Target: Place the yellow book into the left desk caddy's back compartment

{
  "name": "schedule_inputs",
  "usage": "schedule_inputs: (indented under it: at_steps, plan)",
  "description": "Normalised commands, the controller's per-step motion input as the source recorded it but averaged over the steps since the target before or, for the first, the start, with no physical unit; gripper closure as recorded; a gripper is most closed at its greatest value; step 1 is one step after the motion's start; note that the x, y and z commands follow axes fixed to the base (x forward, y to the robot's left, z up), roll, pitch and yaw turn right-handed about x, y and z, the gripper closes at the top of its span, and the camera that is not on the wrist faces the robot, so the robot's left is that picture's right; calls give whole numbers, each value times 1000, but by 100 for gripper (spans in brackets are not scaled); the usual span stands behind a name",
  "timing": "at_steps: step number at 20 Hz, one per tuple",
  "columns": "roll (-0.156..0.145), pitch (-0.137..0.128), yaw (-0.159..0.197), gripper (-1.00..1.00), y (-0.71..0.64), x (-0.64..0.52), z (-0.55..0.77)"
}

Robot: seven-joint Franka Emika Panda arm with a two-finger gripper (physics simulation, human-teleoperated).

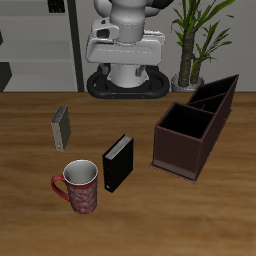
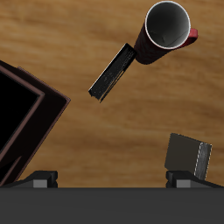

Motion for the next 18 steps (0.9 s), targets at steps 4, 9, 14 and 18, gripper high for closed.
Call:
schedule_inputs:
  at_steps: [4,9,14,18]
  plan:
    - [-29,-25,20,-100,-436,-40,-110]
    - [8,-4,20,-100,-354,-61,-117]
    - [-8,-11,12,-100,-350,-93,-116]
    - [-37,-33,-29,-100,-372,-189,-46]
